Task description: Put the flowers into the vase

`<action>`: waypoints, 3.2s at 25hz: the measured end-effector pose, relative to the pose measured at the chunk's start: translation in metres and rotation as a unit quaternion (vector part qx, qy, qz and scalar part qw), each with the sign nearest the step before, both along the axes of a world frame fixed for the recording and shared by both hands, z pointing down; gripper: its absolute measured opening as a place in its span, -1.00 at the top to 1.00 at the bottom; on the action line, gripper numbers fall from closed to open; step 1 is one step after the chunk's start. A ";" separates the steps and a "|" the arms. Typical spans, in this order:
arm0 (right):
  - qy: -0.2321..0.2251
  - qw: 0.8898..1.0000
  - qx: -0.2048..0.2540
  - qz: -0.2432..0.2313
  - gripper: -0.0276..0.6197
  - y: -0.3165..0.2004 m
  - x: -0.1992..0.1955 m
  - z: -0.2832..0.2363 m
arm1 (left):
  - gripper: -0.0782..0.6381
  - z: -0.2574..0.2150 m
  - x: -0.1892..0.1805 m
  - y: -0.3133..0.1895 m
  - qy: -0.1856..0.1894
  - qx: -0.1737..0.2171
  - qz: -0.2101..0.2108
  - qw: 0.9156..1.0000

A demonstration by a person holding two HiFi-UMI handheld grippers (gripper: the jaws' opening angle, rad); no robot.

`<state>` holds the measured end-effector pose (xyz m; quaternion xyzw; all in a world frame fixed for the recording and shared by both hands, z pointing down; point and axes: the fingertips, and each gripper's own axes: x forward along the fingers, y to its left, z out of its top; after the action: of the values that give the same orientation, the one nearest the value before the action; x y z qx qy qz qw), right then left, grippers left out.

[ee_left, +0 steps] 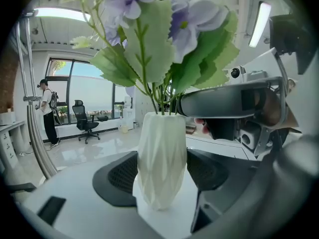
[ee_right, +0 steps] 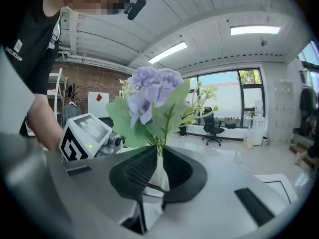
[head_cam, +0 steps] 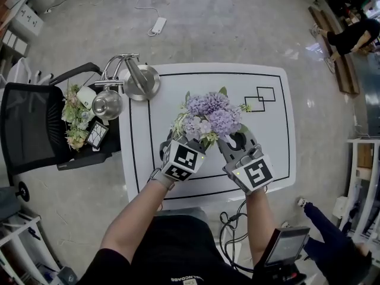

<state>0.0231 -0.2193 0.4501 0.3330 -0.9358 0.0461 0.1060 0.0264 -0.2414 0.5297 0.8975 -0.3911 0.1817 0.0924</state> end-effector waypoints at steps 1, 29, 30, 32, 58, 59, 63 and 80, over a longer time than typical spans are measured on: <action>0.000 1.000 -0.003 0.003 0.84 0.001 0.000 0.000 | -0.09 0.000 0.000 0.000 0.000 0.000 0.001 1.000; -0.008 0.998 -0.035 0.057 0.83 0.022 0.026 0.021 | -0.10 0.014 -0.008 0.026 -0.018 -0.016 0.011 1.000; -0.008 0.998 -0.033 0.057 0.83 0.023 0.026 0.021 | -0.10 0.014 -0.009 0.028 -0.018 -0.016 0.011 1.000; -0.010 0.997 -0.039 0.062 0.83 0.026 0.026 0.019 | -0.09 0.015 -0.011 0.031 -0.019 -0.016 0.010 1.000; -0.022 0.987 0.027 0.156 0.83 0.089 0.095 -0.052 | -0.09 -0.063 0.036 0.109 0.029 0.049 0.082 0.995; -0.023 0.986 0.030 0.164 0.83 0.093 0.102 -0.058 | -0.09 -0.065 0.041 0.113 0.030 0.050 0.087 0.995; -0.022 0.979 0.044 0.198 0.83 0.113 0.134 -0.074 | -0.09 -0.074 0.064 0.131 0.036 0.053 0.109 0.992; -0.052 0.927 0.100 0.358 0.83 0.245 0.267 -0.140 | 0.01 -0.174 0.200 0.235 0.110 0.095 0.293 0.945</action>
<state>0.2904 0.0261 0.3104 0.6522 -0.7580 0.0044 -0.0006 0.2263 -0.0067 0.3560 0.9915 -0.1137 0.0632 -0.0082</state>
